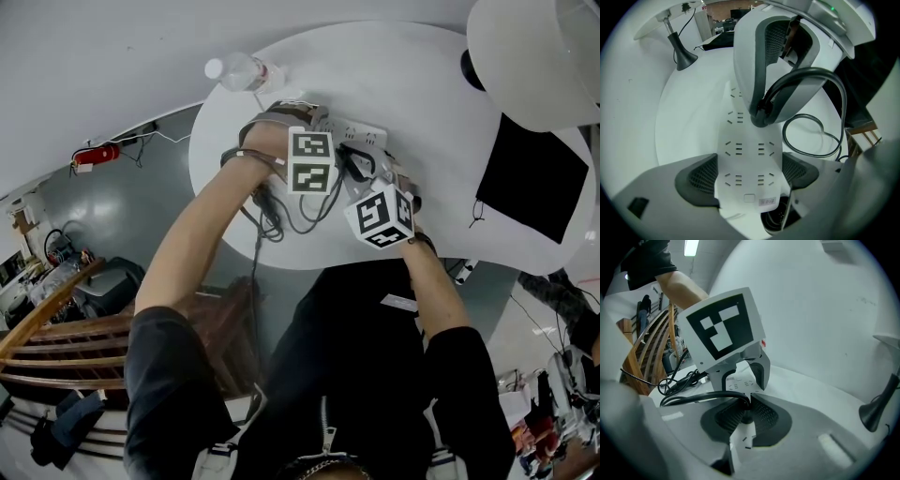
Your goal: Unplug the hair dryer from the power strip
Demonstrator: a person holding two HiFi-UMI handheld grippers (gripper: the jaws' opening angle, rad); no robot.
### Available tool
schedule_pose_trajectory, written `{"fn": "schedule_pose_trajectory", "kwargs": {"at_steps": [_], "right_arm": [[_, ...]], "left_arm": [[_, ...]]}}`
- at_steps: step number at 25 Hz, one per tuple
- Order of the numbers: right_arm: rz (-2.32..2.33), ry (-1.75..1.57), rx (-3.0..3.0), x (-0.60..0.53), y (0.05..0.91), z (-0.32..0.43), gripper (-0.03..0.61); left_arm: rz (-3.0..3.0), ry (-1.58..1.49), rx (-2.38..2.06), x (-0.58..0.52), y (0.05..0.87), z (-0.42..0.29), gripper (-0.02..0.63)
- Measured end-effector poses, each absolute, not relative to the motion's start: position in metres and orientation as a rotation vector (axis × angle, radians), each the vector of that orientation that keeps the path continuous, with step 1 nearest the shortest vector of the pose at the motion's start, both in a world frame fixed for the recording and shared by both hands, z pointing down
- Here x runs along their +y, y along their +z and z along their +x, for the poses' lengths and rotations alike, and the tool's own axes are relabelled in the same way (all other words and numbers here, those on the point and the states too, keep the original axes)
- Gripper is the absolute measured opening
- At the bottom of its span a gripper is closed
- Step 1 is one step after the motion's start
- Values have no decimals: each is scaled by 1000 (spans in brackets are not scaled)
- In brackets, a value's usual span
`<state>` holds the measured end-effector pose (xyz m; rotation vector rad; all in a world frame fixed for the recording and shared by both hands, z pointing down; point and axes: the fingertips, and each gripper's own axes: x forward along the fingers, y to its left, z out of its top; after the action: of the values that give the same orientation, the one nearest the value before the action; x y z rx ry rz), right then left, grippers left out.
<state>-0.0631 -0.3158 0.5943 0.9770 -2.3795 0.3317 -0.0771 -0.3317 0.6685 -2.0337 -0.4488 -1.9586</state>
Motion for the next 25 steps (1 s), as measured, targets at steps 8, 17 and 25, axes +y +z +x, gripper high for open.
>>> {"fn": "schedule_pose_trajectory", "kwargs": {"at_steps": [8,17,25], "right_arm": [[981,239,-2340,-309,594,-67,41],[968,357,-2375,-318,591,-63,41],[980,292,-2341,-313,591,-65,41]], "left_arm": [[-2036,-1963,-445,-332,668,-77,416],[-2032,-1968,-440,-332,668,-78,416],[-2031,-1972,-434,-333,668,-77,416]]}}
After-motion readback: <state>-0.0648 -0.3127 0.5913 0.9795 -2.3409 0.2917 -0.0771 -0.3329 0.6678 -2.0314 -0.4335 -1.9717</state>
